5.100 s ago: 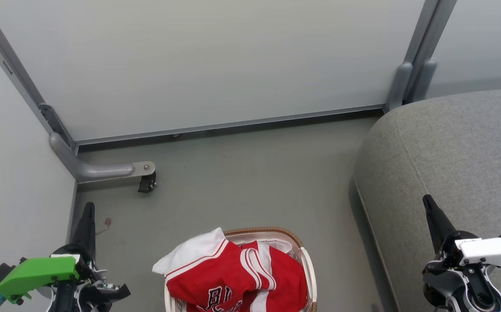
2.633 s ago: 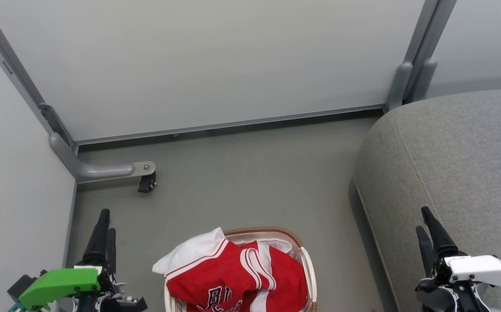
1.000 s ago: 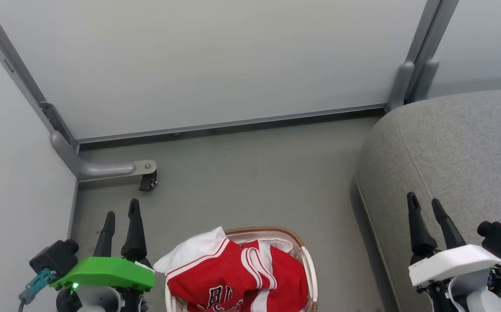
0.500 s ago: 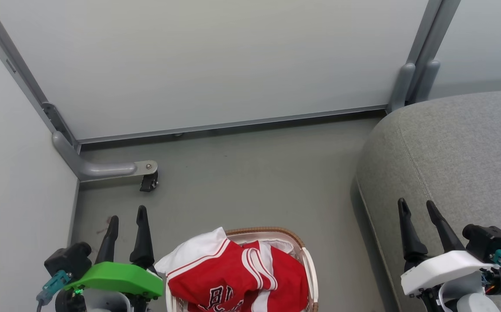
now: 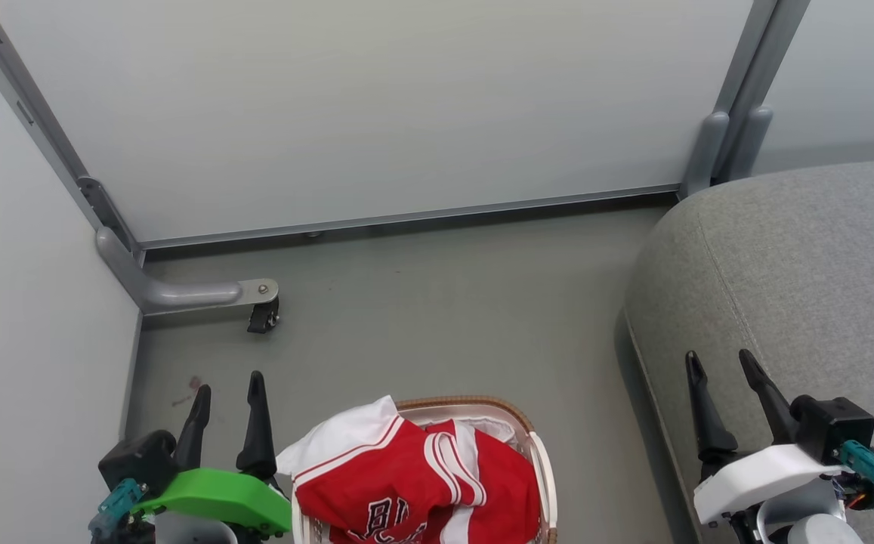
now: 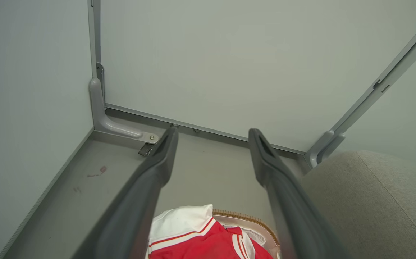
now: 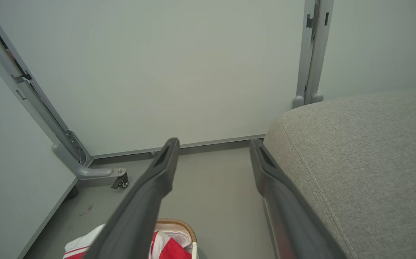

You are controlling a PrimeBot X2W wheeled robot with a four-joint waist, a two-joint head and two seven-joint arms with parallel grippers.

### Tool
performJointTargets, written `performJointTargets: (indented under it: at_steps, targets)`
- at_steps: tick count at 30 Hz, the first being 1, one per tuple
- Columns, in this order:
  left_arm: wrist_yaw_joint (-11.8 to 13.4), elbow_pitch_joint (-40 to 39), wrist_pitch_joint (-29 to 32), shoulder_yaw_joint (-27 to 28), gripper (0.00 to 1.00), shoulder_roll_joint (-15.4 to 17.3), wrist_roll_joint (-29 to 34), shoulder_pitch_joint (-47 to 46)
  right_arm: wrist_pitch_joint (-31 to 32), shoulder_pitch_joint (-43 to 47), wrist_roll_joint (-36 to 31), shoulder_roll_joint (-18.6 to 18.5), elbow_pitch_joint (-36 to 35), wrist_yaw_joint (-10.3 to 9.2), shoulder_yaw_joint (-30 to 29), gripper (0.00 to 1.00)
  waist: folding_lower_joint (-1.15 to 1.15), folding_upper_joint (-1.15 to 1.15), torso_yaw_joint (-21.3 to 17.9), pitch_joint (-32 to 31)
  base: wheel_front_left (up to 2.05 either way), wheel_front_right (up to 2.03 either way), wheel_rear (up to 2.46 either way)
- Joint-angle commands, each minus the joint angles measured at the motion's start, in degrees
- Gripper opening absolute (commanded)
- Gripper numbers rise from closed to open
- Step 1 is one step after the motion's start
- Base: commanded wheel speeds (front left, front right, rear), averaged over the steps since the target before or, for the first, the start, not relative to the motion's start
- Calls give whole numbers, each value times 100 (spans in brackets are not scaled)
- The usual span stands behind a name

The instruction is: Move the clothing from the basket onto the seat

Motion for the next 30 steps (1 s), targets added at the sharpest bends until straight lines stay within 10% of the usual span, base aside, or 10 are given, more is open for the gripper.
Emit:
performJointTargets:
  at_steps: [1,30]
  targets:
    - [-7,-2,-43,-21,100,40,150,13,-54,61,-163,-33,-16,1,7,100,0,0,4,-1,0,0,0]
    - [49,340,-372,-192,100,49,1165,17,-373,109,-1465,-48,-59,2,64,100,0,0,33,1,0,0,0]
